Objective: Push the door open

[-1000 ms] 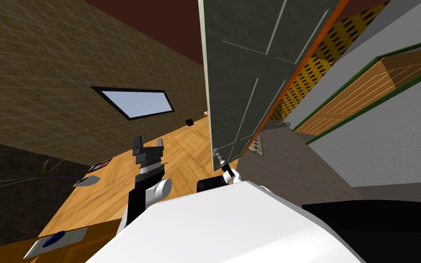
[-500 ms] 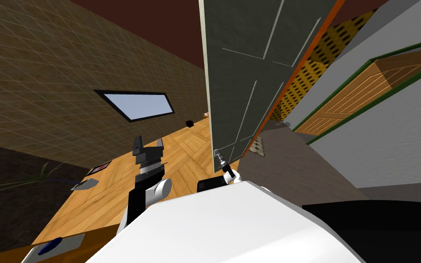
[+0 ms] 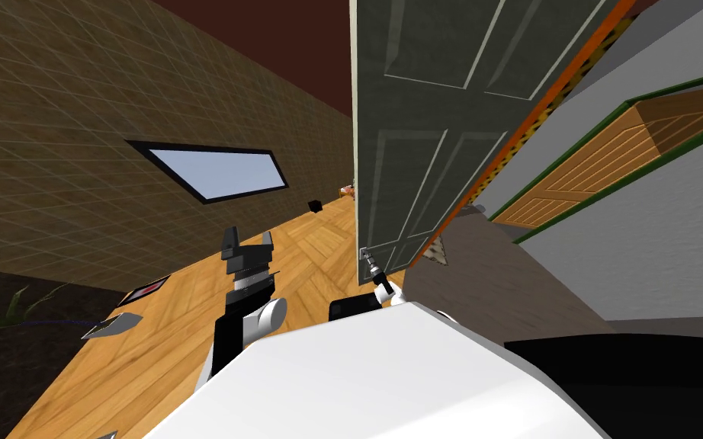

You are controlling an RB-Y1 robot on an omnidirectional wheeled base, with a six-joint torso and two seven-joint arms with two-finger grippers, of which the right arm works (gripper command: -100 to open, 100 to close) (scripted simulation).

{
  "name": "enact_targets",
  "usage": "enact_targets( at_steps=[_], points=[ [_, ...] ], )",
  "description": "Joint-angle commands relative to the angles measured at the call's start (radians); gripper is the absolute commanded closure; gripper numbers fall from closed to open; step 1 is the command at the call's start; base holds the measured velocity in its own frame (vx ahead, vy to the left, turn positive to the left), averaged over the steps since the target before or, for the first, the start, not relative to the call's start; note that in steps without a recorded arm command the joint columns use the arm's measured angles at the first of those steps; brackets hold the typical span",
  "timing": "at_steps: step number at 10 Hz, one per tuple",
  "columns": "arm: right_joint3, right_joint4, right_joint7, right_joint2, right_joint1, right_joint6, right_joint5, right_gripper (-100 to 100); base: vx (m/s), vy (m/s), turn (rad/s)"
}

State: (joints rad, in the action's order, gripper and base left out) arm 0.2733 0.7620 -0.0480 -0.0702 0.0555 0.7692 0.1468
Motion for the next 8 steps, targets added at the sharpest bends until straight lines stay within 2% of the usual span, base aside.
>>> enact_targets(
  at_steps=[1, 3, 5, 6, 7, 8],
  points=[
    [-0.033, -0.014, -0.001, -0.018, 0.011, 0.01, 0.014, 100, 0.194, 0.129, -0.072],
    [-0.04, -0.015, -0.003, -0.019, 0.012, 0.01, 0.017, 100, 0.118, 0.069, -0.04],
    [-0.04, -0.015, -0.003, -0.019, 0.012, 0.01, 0.017, 100, 0.013, -0.001, 0.018],
    [-0.061, -0.019, -0.008, -0.021, 0.015, 0.009, 0.025, 100, 0.075, 0.058, -0.084],
    [-0.061, -0.019, -0.008, -0.021, 0.015, 0.009, 0.025, 100, 0.111, 0.058, -0.106],
    [-0.052, 0.005, -0.007, -0.017, 0.0, -0.007, 0.023, -100, -0.096, 0.042, -0.066]
  ],
)
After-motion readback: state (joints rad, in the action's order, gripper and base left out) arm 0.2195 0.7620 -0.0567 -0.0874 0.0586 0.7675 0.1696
